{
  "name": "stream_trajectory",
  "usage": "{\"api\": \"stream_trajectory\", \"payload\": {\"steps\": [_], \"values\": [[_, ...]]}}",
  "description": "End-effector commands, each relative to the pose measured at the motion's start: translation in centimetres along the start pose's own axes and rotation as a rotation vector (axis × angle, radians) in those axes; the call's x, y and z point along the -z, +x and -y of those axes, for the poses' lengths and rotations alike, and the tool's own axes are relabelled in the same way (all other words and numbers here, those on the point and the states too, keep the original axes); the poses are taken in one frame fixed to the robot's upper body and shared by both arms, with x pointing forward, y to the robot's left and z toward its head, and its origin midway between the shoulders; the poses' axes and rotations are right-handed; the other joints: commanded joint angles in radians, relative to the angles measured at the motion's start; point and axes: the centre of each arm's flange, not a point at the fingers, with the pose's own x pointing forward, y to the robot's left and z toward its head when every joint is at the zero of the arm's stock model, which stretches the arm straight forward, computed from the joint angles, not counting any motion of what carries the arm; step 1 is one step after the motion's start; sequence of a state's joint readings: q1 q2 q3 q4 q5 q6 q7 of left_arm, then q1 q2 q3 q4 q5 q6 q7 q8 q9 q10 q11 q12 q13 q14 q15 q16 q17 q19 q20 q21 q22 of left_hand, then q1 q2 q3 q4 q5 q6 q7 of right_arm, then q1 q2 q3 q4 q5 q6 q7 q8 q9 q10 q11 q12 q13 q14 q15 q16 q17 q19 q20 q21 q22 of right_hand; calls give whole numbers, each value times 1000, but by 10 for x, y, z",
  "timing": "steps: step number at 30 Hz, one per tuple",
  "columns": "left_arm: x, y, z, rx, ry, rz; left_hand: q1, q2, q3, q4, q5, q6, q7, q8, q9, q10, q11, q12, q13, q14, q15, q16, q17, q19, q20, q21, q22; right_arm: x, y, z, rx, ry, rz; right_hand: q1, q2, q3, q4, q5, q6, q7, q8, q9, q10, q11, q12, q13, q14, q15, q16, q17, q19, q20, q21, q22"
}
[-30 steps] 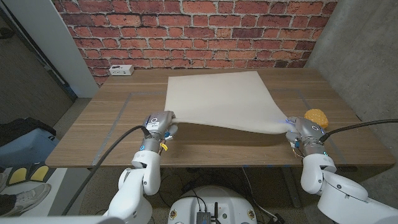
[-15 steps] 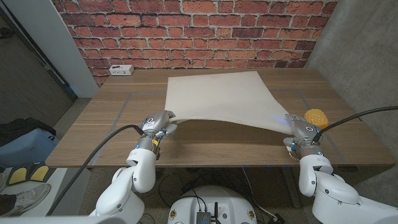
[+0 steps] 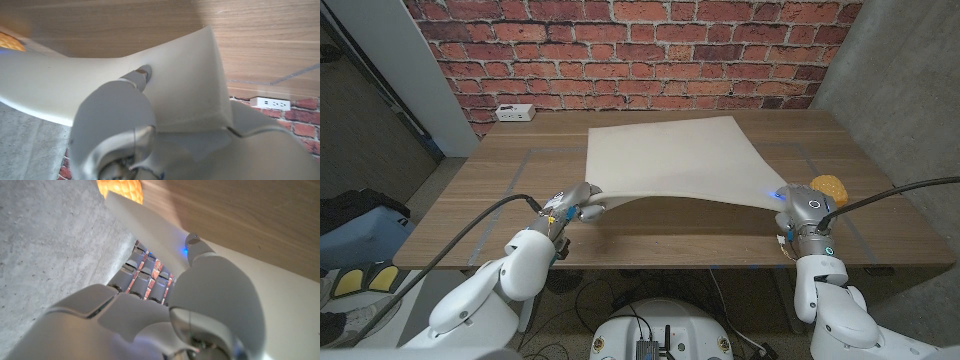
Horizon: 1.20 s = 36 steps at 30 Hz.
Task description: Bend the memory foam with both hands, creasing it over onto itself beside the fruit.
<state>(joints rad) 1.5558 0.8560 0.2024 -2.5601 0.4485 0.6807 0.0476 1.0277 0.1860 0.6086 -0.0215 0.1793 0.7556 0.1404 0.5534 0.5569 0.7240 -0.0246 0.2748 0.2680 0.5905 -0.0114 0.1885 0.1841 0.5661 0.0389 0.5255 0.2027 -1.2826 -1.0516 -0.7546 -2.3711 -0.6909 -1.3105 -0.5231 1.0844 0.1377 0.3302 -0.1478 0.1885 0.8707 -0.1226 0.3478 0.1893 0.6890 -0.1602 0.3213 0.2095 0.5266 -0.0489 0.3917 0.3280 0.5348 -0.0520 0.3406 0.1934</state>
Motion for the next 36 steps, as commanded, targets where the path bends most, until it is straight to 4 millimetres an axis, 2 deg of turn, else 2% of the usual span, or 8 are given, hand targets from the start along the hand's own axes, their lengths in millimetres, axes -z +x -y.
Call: {"api": "stream_trajectory", "payload": {"steps": [1, 10, 12, 16, 17, 18, 19, 36], "values": [[-11, -13, -22, 114, 118, -16, -8, 13, 20, 13, -1, 20, 54, 249, 162, -24, -9, -12, 11, -29, -12, -4, 4, -35, -4, -6, 5, -4, -5, 9, 72, -24, 35, 20, 24, -14, -3, -6, 97, 20, 23, 8, 89, 8, 23, 4, 37, -183, 28, 15, 13, -1, 12, 6], [-39, -31, -39, 46, 459, -102, -59, 11, 39, 71, 15, -52, 63, 243, 176, -114, -61, -54, 35, -138, -51, -11, 9, -143, -18, -22, 5, 2, -27, 16, 41, -46, -23, 49, 26, -16, -14, -4, 136, 34, 26, 10, 95, -1, 19, 6, 26, -185, 24, 17, 2, -2, 14, 6], [-45, -35, -42, 15, 535, -126, -76, -3, 30, 81, 23, -46, 39, 241, 162, -115, -75, -54, 40, -160, -65, -11, 6, -162, -25, -25, 4, 4, -32, 18, 50, -51, -38, 53, 26, -17, -14, -4, 139, 34, 26, 10, 92, -7, 17, 7, 24, -185, 23, 17, 0, -4, 13, 7], [-52, -41, -48, -7, 607, -168, -90, -31, 13, 77, 32, -25, 12, 244, 144, -110, -91, -53, 44, -174, -90, -11, -3, -179, -40, -28, 0, 7, -42, 24, 75, -58, -63, 58, 26, -21, -14, -3, 147, 37, 25, 11, 87, -12, 12, 7, 19, -185, 22, 19, -7, -9, 13, 7], [-53, -42, -49, -4, 621, -178, -95, -42, 6, 74, 35, -6, -4, 247, 134, -110, -91, -54, 44, -177, -93, -11, -7, -182, -42, -28, -1, 7, -45, 25, 85, -61, -73, 59, 26, -21, -14, -3, 148, 37, 25, 11, 87, -13, 12, 8, 18, -185, 22, 19, -7, -9, 13, 7], [-55, -42, -50, -3, 635, -179, -98, -50, 0, 68, 43, 28, -43, 248, 114, -113, -96, -57, 42, -181, -98, -11, -11, -189, -45, -29, -4, 8, -47, 27, 92, -65, -78, 61, 26, -22, -14, -2, 149, 37, 25, 11, 86, -13, 11, 8, 17, -185, 22, 19, -7, -10, 14, 7], [-55, -43, -50, 0, 645, -179, -99, -56, -3, 65, 45, 43, -54, 247, 105, -113, -94, -58, 41, -182, -97, -11, -12, -191, -45, -29, -4, 9, -49, 28, 96, -63, -85, 62, 25, -24, -14, -2, 152, 35, 25, 11, 85, -14, 10, 9, 16, -185, 22, 19, -7, -10, 14, 7], [-72, -58, -72, -56, 674, -157, -101, -67, -12, 53, 65, 60, -59, 221, 57, -104, -103, -57, 38, -189, -117, -10, -13, -196, -66, -29, -8, 23, -70, 52, 165, -35, -162, 75, 19, -41, -10, 3, 180, 36, 23, 12, 71, -23, -3, 11, 3, -184, 19, 22, -14, -15, 17, 8]]}}
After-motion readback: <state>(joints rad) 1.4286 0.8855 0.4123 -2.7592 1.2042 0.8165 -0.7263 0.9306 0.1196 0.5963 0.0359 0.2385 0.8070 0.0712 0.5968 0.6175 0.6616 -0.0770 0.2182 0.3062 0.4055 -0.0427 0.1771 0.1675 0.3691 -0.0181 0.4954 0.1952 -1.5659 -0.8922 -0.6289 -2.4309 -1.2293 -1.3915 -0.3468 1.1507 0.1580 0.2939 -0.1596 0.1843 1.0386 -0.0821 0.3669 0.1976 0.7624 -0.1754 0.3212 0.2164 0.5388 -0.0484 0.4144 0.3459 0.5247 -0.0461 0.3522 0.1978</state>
